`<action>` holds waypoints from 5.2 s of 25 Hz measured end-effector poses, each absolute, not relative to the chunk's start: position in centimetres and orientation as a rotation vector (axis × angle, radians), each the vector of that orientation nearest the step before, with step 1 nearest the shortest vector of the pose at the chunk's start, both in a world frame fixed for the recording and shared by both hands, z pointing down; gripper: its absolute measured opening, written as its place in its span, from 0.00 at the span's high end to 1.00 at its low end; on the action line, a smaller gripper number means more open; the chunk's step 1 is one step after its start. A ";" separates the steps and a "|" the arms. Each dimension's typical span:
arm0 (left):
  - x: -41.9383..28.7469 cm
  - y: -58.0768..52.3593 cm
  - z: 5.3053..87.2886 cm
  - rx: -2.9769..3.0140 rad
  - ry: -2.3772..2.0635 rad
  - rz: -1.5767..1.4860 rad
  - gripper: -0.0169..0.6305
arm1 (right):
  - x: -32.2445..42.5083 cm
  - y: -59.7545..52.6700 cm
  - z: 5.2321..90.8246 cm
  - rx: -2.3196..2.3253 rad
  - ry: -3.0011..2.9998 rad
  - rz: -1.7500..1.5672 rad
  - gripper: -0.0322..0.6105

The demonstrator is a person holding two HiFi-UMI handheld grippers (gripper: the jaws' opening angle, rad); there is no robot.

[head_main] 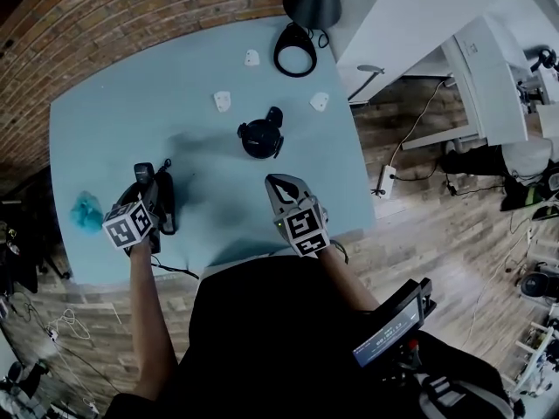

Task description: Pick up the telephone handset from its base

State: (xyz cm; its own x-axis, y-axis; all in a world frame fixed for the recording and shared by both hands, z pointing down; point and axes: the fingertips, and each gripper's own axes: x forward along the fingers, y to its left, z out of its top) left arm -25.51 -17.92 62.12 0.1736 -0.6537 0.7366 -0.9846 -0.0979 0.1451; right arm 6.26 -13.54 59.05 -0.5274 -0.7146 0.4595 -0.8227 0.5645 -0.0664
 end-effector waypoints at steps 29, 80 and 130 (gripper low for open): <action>-28.8 -17.0 48.8 2.229 -1.600 0.613 0.58 | -4.6 -15.2 51.3 1.336 -2.478 0.299 0.94; -36.1 -18.0 26.8 2.463 -2.167 0.147 0.58 | -8.5 -19.8 31.1 1.368 -2.668 -0.260 0.94; -28.6 -13.3 37.2 2.541 -1.677 0.227 0.58 | -18.4 -13.9 38.4 0.978 -2.797 -0.077 0.94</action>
